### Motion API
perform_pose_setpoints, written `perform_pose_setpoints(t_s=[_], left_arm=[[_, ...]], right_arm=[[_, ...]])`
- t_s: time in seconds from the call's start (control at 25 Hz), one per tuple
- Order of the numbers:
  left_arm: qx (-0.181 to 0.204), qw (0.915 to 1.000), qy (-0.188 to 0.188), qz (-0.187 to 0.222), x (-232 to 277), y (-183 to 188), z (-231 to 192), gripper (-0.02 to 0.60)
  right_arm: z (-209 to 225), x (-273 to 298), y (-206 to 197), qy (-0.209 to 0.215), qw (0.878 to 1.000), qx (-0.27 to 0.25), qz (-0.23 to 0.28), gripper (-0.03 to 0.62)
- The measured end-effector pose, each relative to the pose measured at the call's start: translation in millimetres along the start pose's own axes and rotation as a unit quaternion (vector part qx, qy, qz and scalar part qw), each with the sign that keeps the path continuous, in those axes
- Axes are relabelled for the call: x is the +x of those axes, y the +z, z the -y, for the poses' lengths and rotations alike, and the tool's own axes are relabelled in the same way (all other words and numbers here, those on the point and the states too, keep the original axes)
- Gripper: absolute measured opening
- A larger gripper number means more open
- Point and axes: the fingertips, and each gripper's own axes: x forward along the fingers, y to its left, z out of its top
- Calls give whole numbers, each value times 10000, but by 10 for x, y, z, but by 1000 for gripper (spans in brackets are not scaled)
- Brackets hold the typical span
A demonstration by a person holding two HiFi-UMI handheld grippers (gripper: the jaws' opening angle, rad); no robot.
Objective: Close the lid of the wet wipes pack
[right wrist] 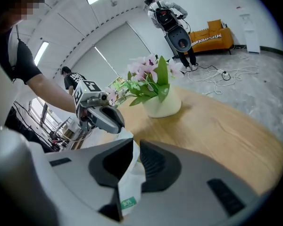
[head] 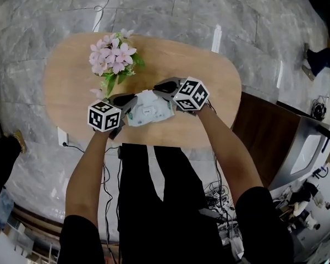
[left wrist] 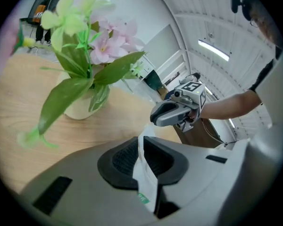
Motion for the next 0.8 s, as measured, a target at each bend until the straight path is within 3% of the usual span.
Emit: perform_pose_setpoints(t_s=[0.28, 0.8], left_arm=[[354, 9993, -98, -62, -69, -80, 276, 50], [395, 9991, 173, 10, -129, -477, 560, 94]], right_arm=[[-270, -118, -182, 60, 9984, -477, -285, 46], [-633, -150, -571, 203, 9932, -1025, -503, 66]])
